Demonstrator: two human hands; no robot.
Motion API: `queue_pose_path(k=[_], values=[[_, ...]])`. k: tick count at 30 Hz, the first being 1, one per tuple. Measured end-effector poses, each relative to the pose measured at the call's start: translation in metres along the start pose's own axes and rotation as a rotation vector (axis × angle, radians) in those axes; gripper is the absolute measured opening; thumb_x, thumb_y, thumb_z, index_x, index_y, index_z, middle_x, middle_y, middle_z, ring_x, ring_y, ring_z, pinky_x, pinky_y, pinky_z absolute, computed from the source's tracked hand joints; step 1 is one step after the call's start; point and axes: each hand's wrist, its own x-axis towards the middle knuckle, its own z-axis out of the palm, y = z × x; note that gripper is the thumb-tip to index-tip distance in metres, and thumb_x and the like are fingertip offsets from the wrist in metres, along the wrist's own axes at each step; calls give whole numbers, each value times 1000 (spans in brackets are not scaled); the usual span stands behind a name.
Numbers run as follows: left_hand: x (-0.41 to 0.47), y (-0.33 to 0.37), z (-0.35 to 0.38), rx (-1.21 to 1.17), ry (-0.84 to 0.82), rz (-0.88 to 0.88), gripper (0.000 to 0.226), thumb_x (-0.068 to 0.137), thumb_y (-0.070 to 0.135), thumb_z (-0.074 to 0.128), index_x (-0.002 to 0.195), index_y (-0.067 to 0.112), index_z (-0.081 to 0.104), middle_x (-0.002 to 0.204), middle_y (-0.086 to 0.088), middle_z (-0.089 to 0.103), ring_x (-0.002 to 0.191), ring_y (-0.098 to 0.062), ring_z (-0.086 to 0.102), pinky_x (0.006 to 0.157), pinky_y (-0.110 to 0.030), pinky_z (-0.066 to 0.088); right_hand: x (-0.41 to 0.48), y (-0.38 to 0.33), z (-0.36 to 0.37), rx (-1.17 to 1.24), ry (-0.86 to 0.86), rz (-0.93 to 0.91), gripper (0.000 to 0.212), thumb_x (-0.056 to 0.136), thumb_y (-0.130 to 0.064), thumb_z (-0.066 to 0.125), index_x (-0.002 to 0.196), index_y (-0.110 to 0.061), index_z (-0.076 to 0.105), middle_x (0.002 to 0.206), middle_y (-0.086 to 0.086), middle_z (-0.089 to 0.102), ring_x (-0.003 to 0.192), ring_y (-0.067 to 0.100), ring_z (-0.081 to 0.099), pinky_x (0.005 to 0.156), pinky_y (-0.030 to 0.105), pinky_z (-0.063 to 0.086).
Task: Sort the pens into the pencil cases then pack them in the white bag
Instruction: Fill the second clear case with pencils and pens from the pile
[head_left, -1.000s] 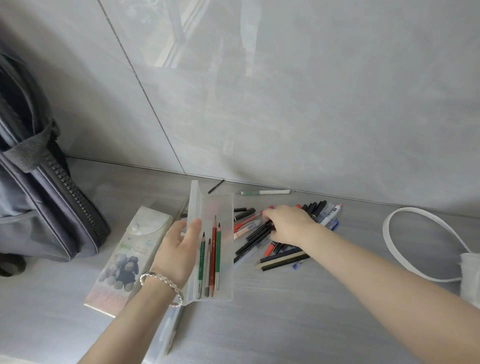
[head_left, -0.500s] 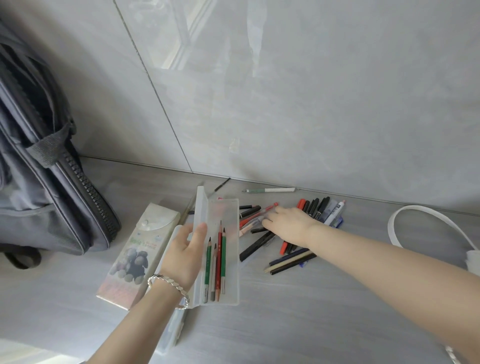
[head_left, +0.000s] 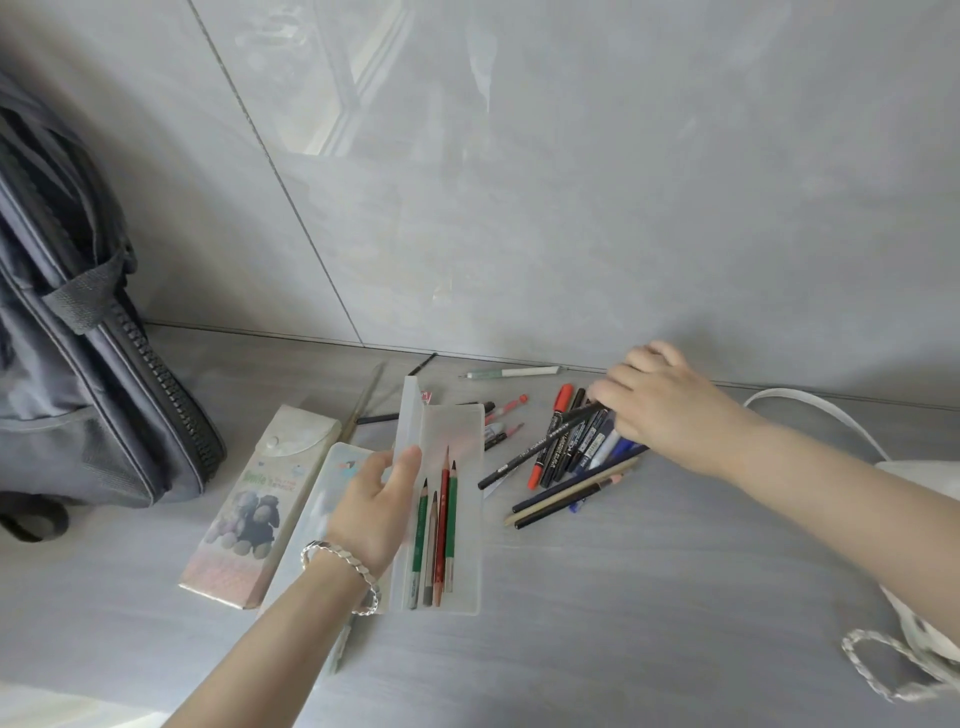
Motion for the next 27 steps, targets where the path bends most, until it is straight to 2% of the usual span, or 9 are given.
queue_pose_path(k=[2, 5, 9, 13, 15, 18, 20, 22, 27], values=[[-5, 2, 4, 31, -29, 3, 53, 94, 45, 36, 126, 4, 48, 116, -13, 58, 104, -28, 53, 81, -30, 38, 0, -4, -15, 18, 77, -64, 13, 70, -13, 48, 80, -16, 56, 64, 1, 53, 68, 25, 51, 79, 35, 31], [-15, 9, 8, 43, -56, 37, 48, 95, 42, 36, 121, 4, 51, 88, -1, 54, 83, -15, 51, 63, -20, 37, 4, -23, -26, 19, 74, -183, 24, 70, -18, 36, 78, -19, 58, 66, 1, 52, 69, 24, 51, 78, 35, 32], [-26, 14, 13, -2, -85, 77, 45, 96, 39, 37, 124, 6, 50, 84, 3, 54, 80, -11, 52, 41, -2, 40, 11, -46, -21, 38, 19, -289, 20, 71, -17, 38, 76, -21, 56, 71, 1, 53, 71, 24, 54, 82, 35, 33], [-34, 16, 15, -28, -78, 110, 45, 96, 37, 37, 120, 3, 52, 82, 0, 54, 71, -5, 50, 41, 0, 40, 11, -62, -14, 118, 57, -357, 33, 80, -9, 39, 95, -21, 66, 103, 4, 65, 107, 26, 58, 99, 40, 32], [-35, 15, 14, -37, -66, 114, 46, 95, 39, 37, 121, 3, 52, 86, -2, 55, 72, -6, 51, 42, -2, 41, 5, -62, -14, 178, 90, -302, 35, 83, -8, 45, 106, -24, 66, 116, 5, 58, 114, 26, 47, 99, 36, 31], [-34, 13, 13, -61, -65, 91, 46, 94, 41, 38, 120, 6, 53, 83, 0, 56, 76, -13, 54, 44, -9, 44, -5, -62, -29, 369, 18, 34, 8, 87, -23, 54, 89, -30, 58, 91, -1, 48, 88, 20, 41, 81, 23, 30], [-35, 12, 14, -67, -59, 82, 47, 94, 42, 38, 119, 6, 53, 80, 1, 56, 72, -13, 55, 47, -14, 45, -13, -75, -37, 586, -94, 181, 27, 89, -44, 52, 72, -24, 44, 76, 0, 51, 75, 19, 42, 71, 25, 35], [-36, 13, 15, -62, -35, 80, 48, 94, 41, 39, 121, 4, 52, 87, -4, 60, 69, -12, 54, 43, -9, 43, -20, -95, -33, 541, -79, 134, 24, 90, -49, 45, 86, -25, 48, 80, -2, 56, 73, 10, 45, 66, 27, 34], [-46, 21, 18, -60, 9, 73, 45, 94, 40, 40, 124, 7, 49, 80, 2, 55, 69, -4, 49, 40, 2, 38, -32, -143, -23, 654, -185, 315, 44, 89, -31, 26, 113, -19, 60, 109, -5, 61, 100, 9, 52, 86, 21, 47]])
